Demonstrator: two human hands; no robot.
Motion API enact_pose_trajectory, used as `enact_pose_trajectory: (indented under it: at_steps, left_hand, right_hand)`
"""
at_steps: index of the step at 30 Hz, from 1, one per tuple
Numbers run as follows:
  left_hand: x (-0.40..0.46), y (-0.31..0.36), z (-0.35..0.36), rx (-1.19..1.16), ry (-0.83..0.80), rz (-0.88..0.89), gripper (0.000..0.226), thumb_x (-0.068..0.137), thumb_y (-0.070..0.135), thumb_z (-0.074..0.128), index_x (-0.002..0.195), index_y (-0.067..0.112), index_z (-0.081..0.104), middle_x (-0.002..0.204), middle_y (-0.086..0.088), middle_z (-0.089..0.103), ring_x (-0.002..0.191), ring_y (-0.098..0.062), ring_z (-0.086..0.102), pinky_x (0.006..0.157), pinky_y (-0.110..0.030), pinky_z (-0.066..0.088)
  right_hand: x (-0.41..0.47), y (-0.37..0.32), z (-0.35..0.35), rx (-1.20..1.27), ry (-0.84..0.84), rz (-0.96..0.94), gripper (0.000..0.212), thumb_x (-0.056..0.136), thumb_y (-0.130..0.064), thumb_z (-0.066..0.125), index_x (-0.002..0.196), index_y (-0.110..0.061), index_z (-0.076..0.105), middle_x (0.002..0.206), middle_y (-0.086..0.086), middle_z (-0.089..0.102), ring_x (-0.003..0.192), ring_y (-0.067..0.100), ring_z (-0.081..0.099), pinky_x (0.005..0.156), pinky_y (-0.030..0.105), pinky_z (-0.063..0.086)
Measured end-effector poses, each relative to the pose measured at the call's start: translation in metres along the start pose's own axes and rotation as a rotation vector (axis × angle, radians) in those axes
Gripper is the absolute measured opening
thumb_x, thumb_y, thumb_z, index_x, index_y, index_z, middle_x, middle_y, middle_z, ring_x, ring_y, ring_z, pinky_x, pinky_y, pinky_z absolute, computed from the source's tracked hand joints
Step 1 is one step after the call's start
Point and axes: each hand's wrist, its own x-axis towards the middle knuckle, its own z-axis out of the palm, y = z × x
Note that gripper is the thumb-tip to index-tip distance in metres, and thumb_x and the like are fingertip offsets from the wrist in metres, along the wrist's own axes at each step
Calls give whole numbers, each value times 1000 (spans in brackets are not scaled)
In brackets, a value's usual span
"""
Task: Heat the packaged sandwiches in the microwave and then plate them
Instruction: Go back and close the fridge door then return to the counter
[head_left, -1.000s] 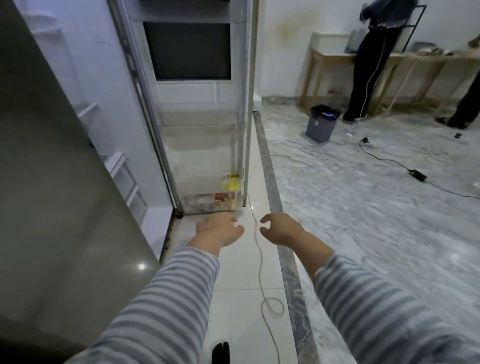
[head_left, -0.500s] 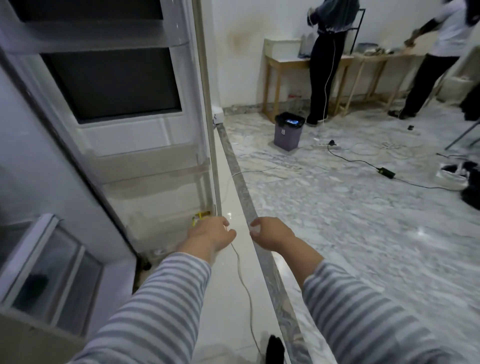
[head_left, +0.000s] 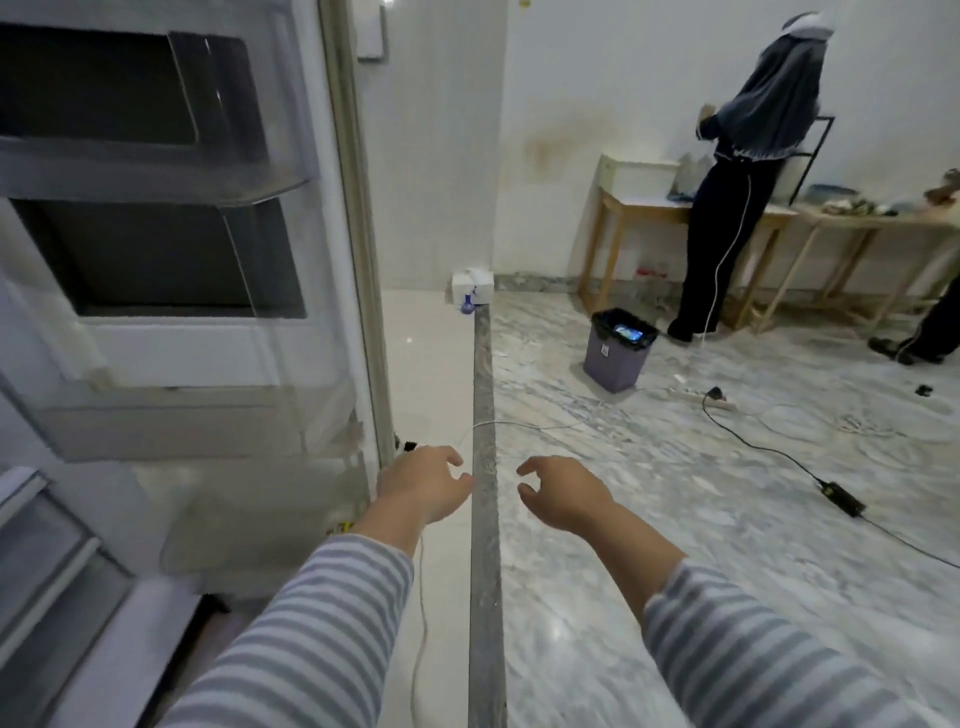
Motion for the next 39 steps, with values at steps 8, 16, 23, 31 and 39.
enact_pose_trajectory:
  at_steps: [8, 16, 23, 31, 39]
  left_hand:
    - [89, 19, -45, 213, 451, -49, 34, 88, 36, 49, 120, 34, 61, 131, 10, 52, 125, -16, 43, 99, -35, 35]
    - [133, 18, -108, 393, 1092, -59, 46, 75, 13, 64, 120, 17, 61, 146, -10, 43, 141, -30, 31, 112, -56, 26]
    - [134, 14, -153, 625, 1246, -310, 77, 69, 16, 69, 141, 17, 42, 156, -11, 21, 146, -34, 13, 115, -61, 13]
    - [137, 13, -174, 702, 1304, -640, 121, 59, 26, 87, 154, 10, 13, 161, -13, 2, 148, -33, 1, 117, -57, 12]
    - [141, 12, -176, 723, 1223, -796, 140, 47, 48, 90, 152, 11, 6, 160, -12, 2, 148, -33, 4, 116, -50, 10]
  right_hand:
    - [112, 1, -64, 0, 28, -305, 38, 96, -34, 47, 133, -28, 53, 130, 1, 59, 117, 20, 56, 93, 33, 48]
    - [207, -45, -126, 63, 104, -742, 38, 98, -28, 49, 136, -28, 51, 138, -3, 52, 126, 15, 48, 101, 22, 35]
    - [256, -112, -172, 104, 169, -1063, 55, 99, -35, 48, 149, -35, 27, 161, 0, 12, 147, 18, 8, 116, 33, 17]
    - [296, -205, -190, -138, 659, -1597, 88, 85, -49, 61, 153, -33, 7, 160, 11, -10, 147, 31, -14, 114, 59, 4]
    - [316, -241, -171, -86, 910, -1662, 101, 74, -59, 68, 154, -29, 14, 160, 13, -13, 147, 36, 0, 111, 66, -8]
